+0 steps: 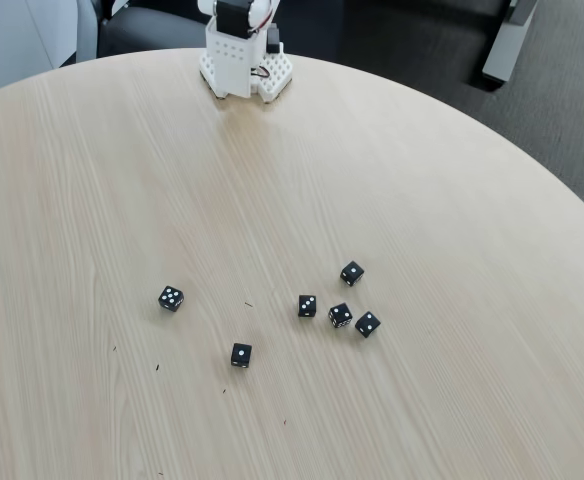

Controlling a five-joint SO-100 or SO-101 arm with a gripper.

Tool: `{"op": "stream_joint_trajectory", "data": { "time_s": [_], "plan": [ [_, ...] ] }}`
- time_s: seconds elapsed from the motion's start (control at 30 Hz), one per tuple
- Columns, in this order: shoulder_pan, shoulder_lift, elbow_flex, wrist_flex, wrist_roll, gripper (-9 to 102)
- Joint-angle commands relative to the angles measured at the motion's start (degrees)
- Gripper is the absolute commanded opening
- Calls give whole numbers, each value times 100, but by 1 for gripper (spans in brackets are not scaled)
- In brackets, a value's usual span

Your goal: Pick up the dice with number 6

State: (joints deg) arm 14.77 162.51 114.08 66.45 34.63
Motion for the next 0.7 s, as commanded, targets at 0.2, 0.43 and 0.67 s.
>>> {"op": "stream_joint_trajectory", "data": {
  "time_s": [0.2, 0.43, 0.67],
  "plan": [
    [-624, 870, 2698, -114, -1187, 0],
    [-624, 1160, 4509, -114, -2118, 0],
    [-633, 1670, 5572, -185, -3041, 0]
  ]
}}
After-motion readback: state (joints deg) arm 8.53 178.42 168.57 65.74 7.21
